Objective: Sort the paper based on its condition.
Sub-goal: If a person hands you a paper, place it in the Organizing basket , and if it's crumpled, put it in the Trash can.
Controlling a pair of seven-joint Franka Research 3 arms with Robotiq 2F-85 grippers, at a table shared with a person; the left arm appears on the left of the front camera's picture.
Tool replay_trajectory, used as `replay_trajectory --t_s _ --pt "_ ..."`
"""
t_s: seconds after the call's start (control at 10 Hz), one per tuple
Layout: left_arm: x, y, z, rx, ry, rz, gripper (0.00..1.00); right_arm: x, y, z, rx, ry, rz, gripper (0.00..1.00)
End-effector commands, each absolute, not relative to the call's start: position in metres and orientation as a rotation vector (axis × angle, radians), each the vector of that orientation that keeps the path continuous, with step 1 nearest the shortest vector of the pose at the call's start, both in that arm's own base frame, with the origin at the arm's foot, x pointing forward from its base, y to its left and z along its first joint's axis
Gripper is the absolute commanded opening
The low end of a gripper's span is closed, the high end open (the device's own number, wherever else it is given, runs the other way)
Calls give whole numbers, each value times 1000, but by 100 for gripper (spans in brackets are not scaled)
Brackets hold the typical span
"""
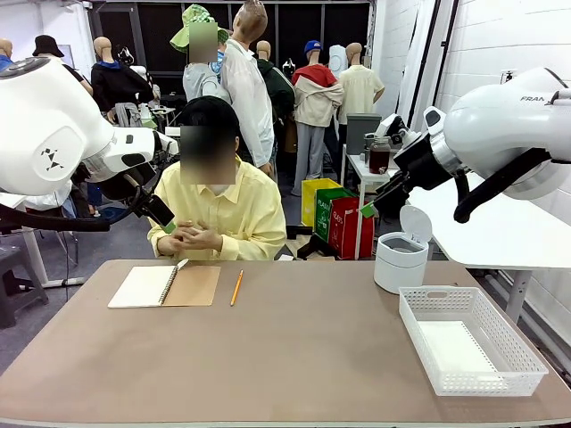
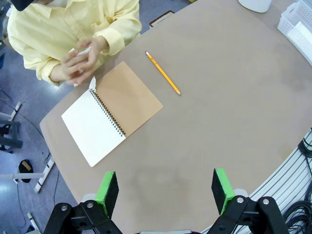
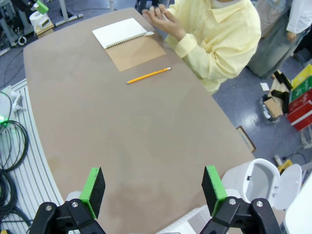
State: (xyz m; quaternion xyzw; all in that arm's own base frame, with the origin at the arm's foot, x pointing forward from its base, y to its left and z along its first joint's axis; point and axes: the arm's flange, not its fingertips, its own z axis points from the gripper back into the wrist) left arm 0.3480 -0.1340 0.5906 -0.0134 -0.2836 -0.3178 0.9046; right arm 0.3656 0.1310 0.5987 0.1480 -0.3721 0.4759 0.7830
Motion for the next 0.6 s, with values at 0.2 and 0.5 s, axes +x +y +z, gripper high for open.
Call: replay_trajectory --t_s 0.2,0.5 --pt "348 -133 591 -29 -586 -652 100 366 132 598 320 -802 1030 100" --pt "348 -133 591 -29 -586 -652 100 366 132 598 320 -802 1030 100"
